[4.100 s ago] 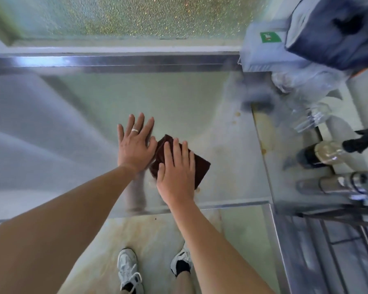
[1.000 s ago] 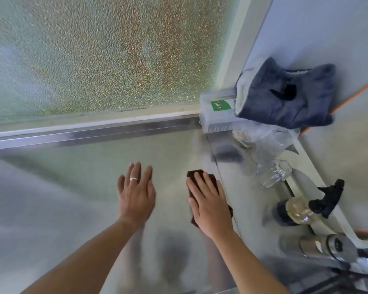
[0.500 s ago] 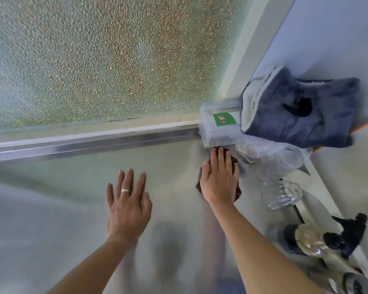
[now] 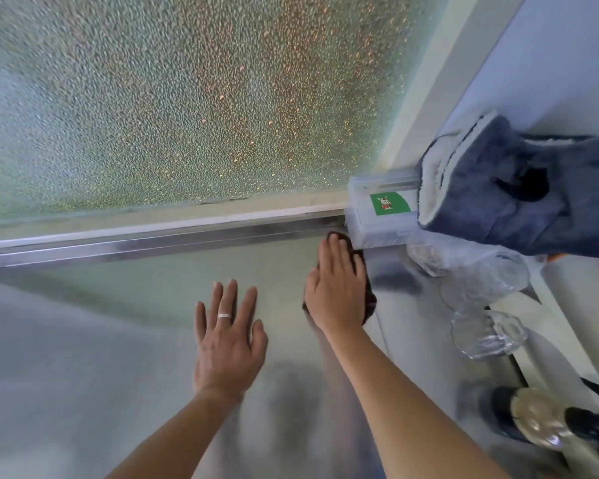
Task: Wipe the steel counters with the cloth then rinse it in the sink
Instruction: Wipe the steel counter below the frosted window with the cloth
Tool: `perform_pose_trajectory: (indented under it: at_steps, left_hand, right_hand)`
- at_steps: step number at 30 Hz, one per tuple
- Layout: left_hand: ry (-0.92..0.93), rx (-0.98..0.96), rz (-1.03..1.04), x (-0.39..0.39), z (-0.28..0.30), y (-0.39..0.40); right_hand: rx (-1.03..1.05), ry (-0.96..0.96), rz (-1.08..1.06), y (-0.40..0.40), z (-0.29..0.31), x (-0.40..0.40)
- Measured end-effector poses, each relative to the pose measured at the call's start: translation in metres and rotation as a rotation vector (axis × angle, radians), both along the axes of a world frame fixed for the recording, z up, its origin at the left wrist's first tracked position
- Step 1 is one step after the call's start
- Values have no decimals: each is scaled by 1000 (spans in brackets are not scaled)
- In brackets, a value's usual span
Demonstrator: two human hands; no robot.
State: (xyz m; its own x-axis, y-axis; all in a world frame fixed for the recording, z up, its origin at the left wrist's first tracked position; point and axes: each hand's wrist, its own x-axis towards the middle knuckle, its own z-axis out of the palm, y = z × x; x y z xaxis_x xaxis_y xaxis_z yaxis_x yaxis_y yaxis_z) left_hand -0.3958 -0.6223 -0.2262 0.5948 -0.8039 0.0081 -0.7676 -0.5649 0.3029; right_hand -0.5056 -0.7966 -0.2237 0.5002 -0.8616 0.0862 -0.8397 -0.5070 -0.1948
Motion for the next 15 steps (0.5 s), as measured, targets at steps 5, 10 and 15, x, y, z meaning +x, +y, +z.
perform_pose_trajectory:
  at_steps: [5,10,15]
  left_hand:
    - [8,-3,-3,-1,4,0]
    - [29,-61,12,0,4,2]
    - [21,-15,-22,1,1,0]
  right_hand:
    - [71,-35,360,51,4,9]
    - [-3,33,334,32,4,-40]
    - [-10,55,-68,3,-1,-10]
